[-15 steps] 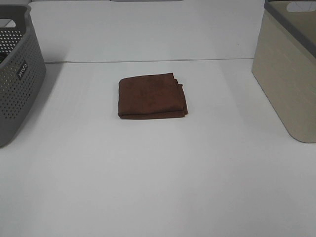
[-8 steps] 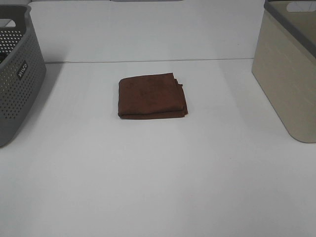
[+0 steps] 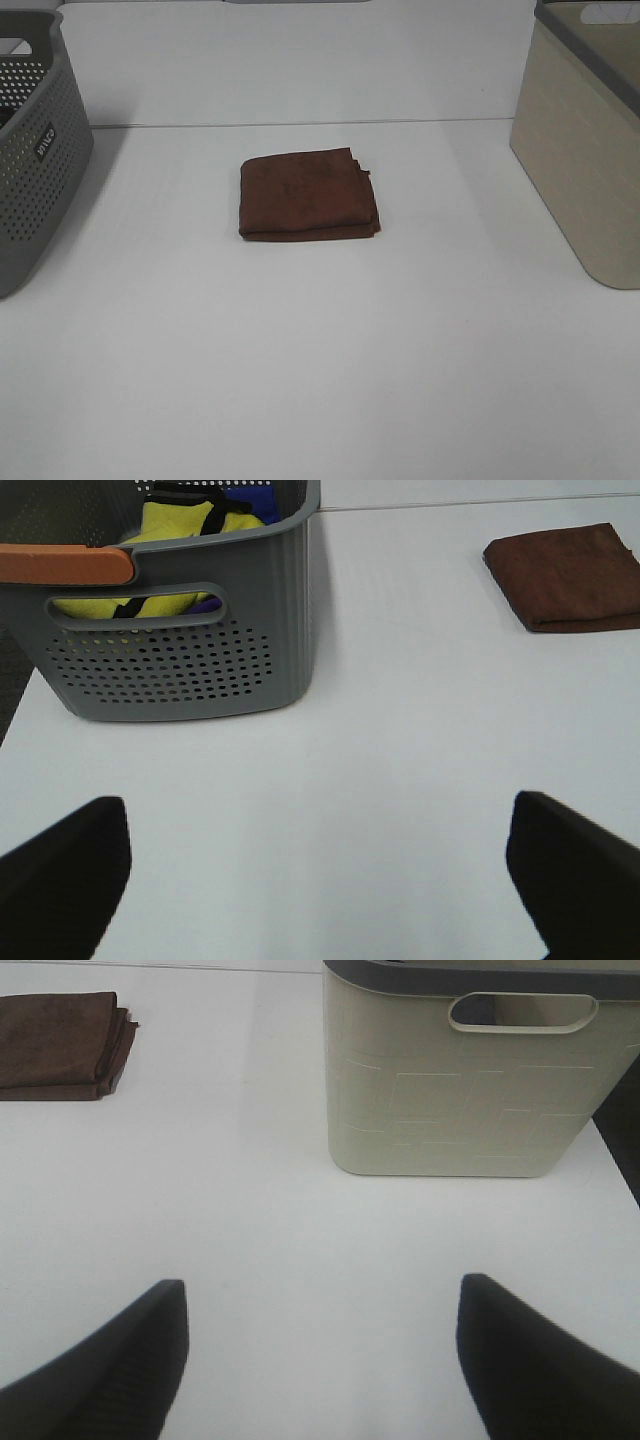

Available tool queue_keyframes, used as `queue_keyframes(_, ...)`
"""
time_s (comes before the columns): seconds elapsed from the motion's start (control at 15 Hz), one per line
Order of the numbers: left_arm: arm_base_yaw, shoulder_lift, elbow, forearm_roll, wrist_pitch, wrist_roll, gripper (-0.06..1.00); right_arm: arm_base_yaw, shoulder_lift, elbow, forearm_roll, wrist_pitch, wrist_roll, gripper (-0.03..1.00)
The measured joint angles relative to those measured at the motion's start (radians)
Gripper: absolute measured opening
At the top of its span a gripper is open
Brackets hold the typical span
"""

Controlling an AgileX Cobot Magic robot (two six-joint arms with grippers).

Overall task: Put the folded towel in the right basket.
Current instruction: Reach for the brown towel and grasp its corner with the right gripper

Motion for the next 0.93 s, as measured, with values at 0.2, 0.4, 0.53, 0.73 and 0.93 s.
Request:
queue_keyframes(0.2, 0.000, 0.000, 0.000, 0.000, 0.000, 0.000, 0.97, 0.000, 0.000, 0.000, 0.000, 0.000, 0.000, 0.71)
queue_keyframes(0.4, 0.000, 0.000, 0.000, 0.000, 0.000, 0.000, 0.97, 0.000, 0.000, 0.000, 0.000, 0.000, 0.000, 0.71)
queue_keyframes(0.53, 0.000, 0.000, 0.000, 0.000, 0.000, 0.000, 0.97, 0.000, 0.000, 0.000, 0.000, 0.000, 0.000, 0.71)
queue_keyframes(0.73, 0.000, 0.000, 0.000, 0.000, 0.000, 0.000, 0.97, 0.000, 0.000, 0.000, 0.000, 0.000, 0.000, 0.71)
queue_keyframes(0.93, 0.000, 0.000, 0.000, 0.000, 0.000, 0.000, 0.97, 0.000, 0.000, 0.000, 0.000, 0.000, 0.000, 0.71)
